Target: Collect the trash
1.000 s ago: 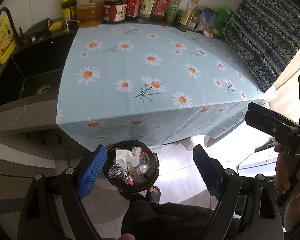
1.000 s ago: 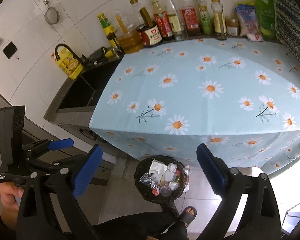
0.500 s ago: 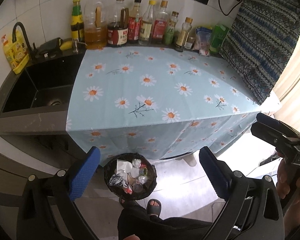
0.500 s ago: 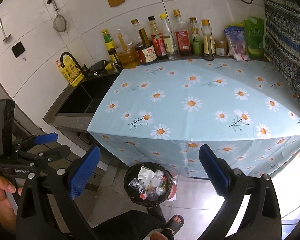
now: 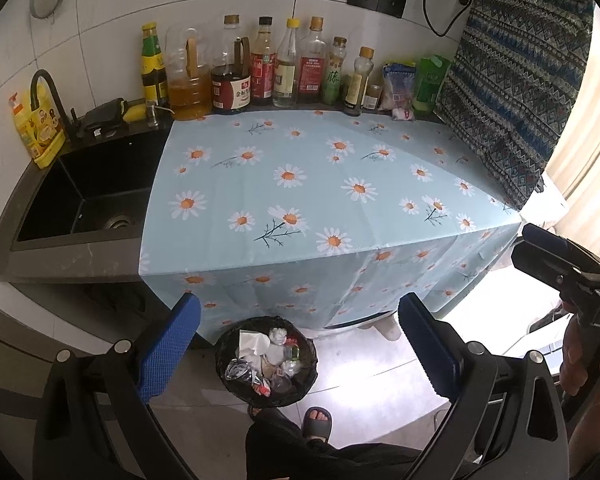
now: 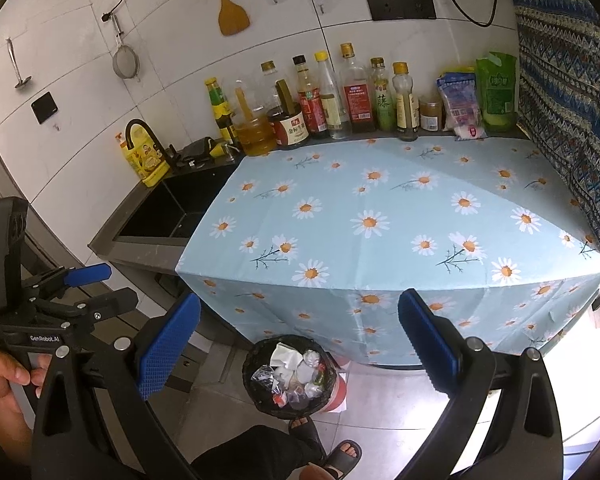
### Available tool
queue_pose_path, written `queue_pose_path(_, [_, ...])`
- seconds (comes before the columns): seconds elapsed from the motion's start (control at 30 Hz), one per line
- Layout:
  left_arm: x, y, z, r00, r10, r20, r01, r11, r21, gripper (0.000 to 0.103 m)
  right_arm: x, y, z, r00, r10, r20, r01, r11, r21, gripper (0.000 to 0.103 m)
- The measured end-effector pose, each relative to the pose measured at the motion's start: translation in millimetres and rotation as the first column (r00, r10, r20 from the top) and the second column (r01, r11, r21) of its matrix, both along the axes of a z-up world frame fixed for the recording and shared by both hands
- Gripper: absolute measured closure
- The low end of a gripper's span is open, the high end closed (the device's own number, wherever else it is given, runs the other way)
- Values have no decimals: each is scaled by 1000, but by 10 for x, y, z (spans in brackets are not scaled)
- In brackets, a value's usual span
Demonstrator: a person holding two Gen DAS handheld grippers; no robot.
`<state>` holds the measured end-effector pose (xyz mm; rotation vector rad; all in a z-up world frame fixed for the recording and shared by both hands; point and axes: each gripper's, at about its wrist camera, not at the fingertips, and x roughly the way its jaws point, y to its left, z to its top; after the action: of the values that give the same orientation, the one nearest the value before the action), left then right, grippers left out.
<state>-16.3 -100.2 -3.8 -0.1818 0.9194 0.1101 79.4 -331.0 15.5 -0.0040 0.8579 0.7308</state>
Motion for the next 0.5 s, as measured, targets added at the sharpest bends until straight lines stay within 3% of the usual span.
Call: queue_pose_path(0.5, [-16, 29, 17, 999, 36, 11, -36, 999, -8, 7, 28, -2, 28, 1000, 1, 2, -1, 1000, 3, 5])
